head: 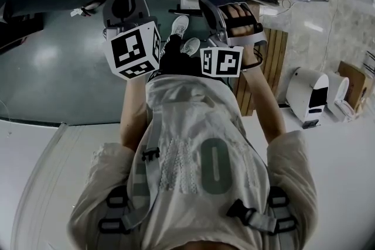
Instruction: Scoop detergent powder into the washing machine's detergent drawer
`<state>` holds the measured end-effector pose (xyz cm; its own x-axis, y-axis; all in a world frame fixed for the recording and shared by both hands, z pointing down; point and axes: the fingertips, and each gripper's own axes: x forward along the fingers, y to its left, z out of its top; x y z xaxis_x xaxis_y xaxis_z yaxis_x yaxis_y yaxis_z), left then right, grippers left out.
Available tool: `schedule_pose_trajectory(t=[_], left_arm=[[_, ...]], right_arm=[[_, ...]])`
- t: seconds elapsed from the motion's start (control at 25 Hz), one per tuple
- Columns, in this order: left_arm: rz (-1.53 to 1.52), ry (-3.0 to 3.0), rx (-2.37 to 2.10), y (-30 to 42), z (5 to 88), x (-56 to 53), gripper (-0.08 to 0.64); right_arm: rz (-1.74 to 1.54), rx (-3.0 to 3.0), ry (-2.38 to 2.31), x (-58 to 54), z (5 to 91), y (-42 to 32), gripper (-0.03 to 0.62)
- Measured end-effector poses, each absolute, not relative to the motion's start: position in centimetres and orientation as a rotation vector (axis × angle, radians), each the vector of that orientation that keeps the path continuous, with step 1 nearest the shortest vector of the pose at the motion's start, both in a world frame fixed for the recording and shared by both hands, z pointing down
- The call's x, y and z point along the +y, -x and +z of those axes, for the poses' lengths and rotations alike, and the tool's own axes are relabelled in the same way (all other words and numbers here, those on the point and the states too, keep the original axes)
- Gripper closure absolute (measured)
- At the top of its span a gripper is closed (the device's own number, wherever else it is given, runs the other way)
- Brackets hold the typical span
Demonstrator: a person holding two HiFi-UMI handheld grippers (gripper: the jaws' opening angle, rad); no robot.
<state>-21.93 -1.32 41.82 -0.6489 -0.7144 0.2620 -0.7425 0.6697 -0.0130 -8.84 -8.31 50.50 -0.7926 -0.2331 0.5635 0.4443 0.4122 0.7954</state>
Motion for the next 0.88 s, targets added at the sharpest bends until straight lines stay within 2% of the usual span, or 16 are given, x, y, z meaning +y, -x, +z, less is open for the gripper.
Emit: schedule_pose_trajectory(t=[0.2, 0.44, 0.88], left_arm=[[0.166, -1.186, -2.675, 22.4, 40.5, -1.9, 0.540], [0.150, -1.247, -2.704, 23.2, 37.7, -3.3, 0.540], [0.069, -1.470, -2.799, 23.3, 28.7, -8.1, 0.540]], right_arm=[[-1.328, -2.151, 0.165, -8.9, 48.4, 9.8, 0.581], [-0.801, -2.494, 0.045, -10.9, 43.7, 12.0, 0.581], [-0.373, -2.894, -0.238, -16.2, 30.3, 13.8, 0.580]])
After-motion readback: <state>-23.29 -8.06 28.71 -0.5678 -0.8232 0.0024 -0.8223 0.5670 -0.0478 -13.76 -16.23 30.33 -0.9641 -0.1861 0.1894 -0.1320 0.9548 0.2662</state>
